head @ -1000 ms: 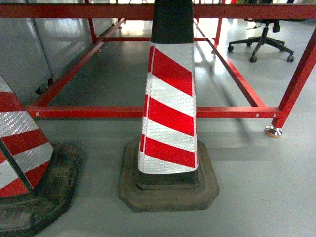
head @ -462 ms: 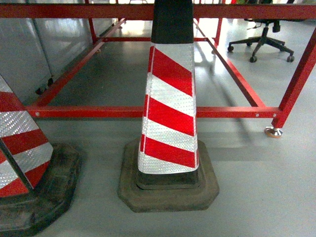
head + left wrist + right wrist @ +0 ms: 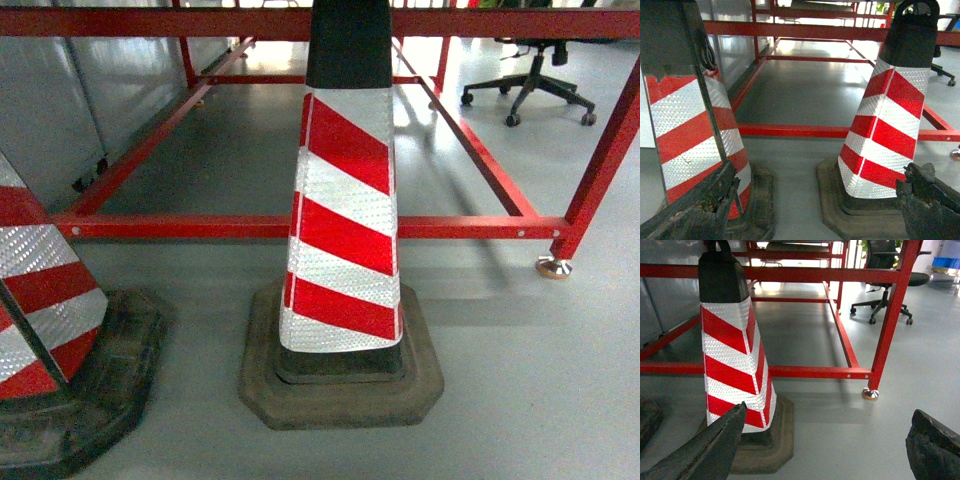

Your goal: Sort blue parts and orange caps into right shelf containers

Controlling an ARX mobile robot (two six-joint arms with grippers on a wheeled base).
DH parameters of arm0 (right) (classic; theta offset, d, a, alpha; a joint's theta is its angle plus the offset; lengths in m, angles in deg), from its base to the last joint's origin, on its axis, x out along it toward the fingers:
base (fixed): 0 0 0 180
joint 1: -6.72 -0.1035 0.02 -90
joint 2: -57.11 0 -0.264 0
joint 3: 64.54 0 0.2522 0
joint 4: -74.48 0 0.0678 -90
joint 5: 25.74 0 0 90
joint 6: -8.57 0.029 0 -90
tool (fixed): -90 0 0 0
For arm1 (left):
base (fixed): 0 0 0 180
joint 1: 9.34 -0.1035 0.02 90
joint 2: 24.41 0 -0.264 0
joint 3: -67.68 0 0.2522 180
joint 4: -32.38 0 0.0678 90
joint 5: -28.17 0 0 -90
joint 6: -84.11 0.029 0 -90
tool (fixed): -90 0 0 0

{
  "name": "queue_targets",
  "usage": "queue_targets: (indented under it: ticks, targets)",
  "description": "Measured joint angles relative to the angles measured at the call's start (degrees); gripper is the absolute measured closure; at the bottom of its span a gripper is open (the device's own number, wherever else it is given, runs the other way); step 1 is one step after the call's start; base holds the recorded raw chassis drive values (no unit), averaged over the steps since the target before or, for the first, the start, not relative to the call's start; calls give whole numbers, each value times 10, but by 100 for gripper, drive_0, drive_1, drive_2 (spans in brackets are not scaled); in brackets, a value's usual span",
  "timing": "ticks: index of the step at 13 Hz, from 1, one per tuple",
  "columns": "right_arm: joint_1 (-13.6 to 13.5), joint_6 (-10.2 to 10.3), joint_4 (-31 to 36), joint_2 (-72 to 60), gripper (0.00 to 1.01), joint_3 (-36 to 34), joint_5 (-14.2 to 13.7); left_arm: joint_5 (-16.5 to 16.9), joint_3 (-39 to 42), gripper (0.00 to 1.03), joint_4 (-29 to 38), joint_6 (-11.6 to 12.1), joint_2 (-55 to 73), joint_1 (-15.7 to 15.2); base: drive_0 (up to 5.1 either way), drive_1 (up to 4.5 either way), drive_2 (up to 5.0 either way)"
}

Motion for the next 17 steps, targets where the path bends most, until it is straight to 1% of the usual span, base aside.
queue_targets:
  ticks: [17]
  targets:
    - [0,0,0,0,3,0,0,-1,0,5,0,1,0,0,0,0,0]
